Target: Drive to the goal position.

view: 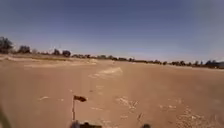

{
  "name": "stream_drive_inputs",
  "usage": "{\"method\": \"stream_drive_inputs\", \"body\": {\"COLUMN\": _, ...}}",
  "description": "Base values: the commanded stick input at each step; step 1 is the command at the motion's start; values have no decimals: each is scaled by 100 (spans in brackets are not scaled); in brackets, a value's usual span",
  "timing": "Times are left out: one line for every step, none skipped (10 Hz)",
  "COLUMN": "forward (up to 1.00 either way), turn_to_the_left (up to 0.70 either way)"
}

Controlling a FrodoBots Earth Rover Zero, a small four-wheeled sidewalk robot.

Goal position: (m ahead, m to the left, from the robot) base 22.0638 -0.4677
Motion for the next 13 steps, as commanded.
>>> {"method": "stream_drive_inputs", "body": {"forward": 70, "turn_to_the_left": 0}}
{"method": "stream_drive_inputs", "body": {"forward": 70, "turn_to_the_left": 0}}
{"method": "stream_drive_inputs", "body": {"forward": 70, "turn_to_the_left": 0}}
{"method": "stream_drive_inputs", "body": {"forward": 70, "turn_to_the_left": -4}}
{"method": "stream_drive_inputs", "body": {"forward": 70, "turn_to_the_left": -18}}
{"method": "stream_drive_inputs", "body": {"forward": 70, "turn_to_the_left": -33}}
{"method": "stream_drive_inputs", "body": {"forward": 70, "turn_to_the_left": -15}}
{"method": "stream_drive_inputs", "body": {"forward": 70, "turn_to_the_left": -1}}
{"method": "stream_drive_inputs", "body": {"forward": 70, "turn_to_the_left": 0}}
{"method": "stream_drive_inputs", "body": {"forward": 70, "turn_to_the_left": 0}}
{"method": "stream_drive_inputs", "body": {"forward": 70, "turn_to_the_left": 0}}
{"method": "stream_drive_inputs", "body": {"forward": 70, "turn_to_the_left": 0}}
{"method": "stream_drive_inputs", "body": {"forward": 70, "turn_to_the_left": 0}}
